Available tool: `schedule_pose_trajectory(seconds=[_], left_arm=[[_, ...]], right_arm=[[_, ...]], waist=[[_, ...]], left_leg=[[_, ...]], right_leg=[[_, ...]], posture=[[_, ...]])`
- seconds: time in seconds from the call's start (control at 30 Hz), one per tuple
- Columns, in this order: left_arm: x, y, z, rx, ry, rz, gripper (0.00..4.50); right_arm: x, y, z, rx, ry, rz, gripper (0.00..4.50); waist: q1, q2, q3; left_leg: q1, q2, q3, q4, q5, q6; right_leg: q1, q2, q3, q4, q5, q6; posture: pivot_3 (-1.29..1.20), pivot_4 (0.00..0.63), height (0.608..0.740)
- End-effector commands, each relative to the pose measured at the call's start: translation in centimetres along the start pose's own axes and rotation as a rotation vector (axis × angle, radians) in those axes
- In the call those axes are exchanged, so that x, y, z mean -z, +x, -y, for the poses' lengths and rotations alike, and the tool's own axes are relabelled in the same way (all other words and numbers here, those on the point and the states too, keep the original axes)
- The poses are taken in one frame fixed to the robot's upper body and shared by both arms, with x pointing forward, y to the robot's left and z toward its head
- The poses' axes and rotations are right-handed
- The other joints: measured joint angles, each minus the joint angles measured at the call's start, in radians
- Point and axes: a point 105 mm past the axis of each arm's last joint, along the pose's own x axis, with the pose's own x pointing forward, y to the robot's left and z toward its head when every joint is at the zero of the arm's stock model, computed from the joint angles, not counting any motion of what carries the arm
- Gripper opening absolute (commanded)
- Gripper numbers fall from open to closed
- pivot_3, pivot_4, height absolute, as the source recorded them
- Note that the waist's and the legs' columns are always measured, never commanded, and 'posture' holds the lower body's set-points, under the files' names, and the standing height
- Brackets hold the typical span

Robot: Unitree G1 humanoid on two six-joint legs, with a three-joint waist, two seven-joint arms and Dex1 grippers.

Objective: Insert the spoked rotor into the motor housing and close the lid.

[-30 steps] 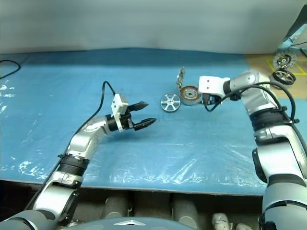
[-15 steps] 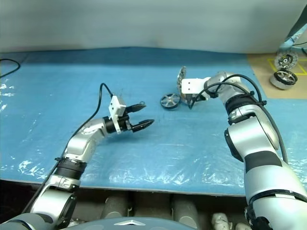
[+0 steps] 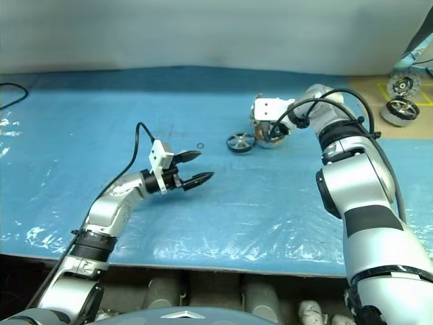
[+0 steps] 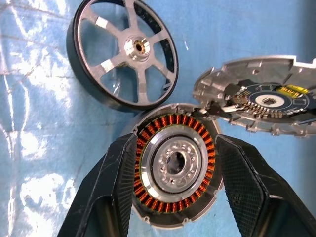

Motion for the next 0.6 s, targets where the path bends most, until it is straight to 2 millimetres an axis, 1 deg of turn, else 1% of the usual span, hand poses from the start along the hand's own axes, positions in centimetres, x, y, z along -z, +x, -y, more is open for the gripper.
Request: schedule_pose_trajectory(seconds=[0.03, 0.23, 0.43, 0.6], left_arm=[[-1.4, 0.2, -0.1, 0.010, 0.040, 0.037, 4.50], [-1.3, 0.6, 0.0, 0.019, 0.038, 0.038, 4.50], [-1.3, 0.3, -0.3, 0.010, 0.040, 0.035, 4.50], [-1.2, 0.4, 0.0, 0.010, 0.038, 0.037, 4.50]], right_arm=[[0.3, -0.9, 0.3, -0.001, -0.024, -0.019, 2.62], [1.9, 0.2, -0.6, 0.005, 0.008, -0.088, 2.62], [1.9, 0.6, -0.7, 0.006, 0.006, -0.098, 2.62], [2.1, 1.1, -0.6, 0.038, 0.022, -0.122, 2.62]], waist=[[0.000, 0.000, 0.000], [0.000, 0.000, 0.000], [-0.003, 0.000, 0.000], [-0.001, 0.000, 0.000]], left_leg=[[0.000, 0.000, 0.000, 0.000, 0.000, 0.000], [0.000, 0.000, 0.000, 0.000, 0.000, 0.000], [0.000, 0.000, 0.000, 0.000, 0.000, 0.000], [0.000, 0.000, 0.000, 0.000, 0.000, 0.000]], right_leg=[[0.000, 0.000, 0.000, 0.000, 0.000, 0.000], [0.000, 0.000, 0.000, 0.000, 0.000, 0.000], [0.000, 0.000, 0.000, 0.000, 0.000, 0.000], [0.000, 0.000, 0.000, 0.000, 0.000, 0.000]], posture=[[0.00, 0.150, 0.740], [0.00, 0.150, 0.740], [0.00, 0.150, 0.740], [0.00, 0.150, 0.740]])
